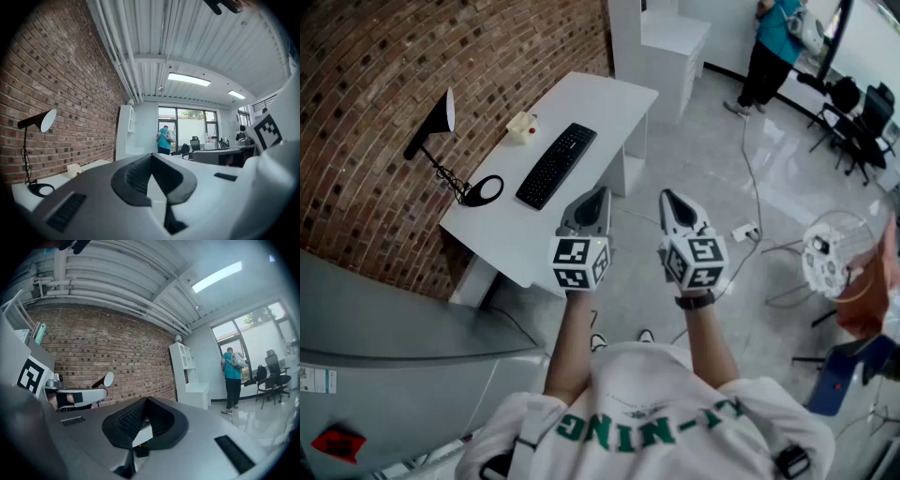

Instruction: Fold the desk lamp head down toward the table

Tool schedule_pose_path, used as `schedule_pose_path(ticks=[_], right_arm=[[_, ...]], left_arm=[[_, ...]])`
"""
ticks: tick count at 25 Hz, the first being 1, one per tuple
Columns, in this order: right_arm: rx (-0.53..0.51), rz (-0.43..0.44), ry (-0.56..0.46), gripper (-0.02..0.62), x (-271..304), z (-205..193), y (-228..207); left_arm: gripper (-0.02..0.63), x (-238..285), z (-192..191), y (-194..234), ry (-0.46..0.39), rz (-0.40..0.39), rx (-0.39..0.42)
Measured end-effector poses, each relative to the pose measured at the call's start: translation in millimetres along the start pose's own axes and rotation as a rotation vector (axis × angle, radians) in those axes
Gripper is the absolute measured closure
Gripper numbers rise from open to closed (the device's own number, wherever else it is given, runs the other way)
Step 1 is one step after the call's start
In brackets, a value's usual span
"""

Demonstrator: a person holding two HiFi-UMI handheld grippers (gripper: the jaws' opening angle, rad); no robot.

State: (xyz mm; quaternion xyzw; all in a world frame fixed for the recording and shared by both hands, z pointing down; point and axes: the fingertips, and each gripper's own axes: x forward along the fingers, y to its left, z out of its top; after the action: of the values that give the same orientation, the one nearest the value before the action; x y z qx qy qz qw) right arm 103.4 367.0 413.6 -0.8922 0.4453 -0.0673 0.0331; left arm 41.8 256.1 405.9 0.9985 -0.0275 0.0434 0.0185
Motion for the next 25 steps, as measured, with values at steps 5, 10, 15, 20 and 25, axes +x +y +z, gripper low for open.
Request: schedule_pose_path(ticks=[5, 10, 15, 20, 25], right_arm=[[0.009, 0.041, -0.004, 0.591, 4, 0, -13], [0.028, 0.076, -0.004, 0.591, 3, -8, -23], [0.063, 0.153, 0.004, 0.591, 27, -19, -3], [0.072, 0.240, 0.017, 0.591, 75, -22, 29], [0.026, 0.316, 0.019, 0.591, 133, -18, 68]], left_arm=[[0.606, 15, 1, -5, -0.003, 0.029, -0.008], [0.606, 15, -5, -11, 0.009, 0.091, -0.011], [0.606, 6, -18, 13, 0.044, 0.158, -0.016], [0.606, 2, -16, 60, 0.037, 0.241, -0.018], [0.606, 4, -20, 119, 0.022, 0.307, -0.044]])
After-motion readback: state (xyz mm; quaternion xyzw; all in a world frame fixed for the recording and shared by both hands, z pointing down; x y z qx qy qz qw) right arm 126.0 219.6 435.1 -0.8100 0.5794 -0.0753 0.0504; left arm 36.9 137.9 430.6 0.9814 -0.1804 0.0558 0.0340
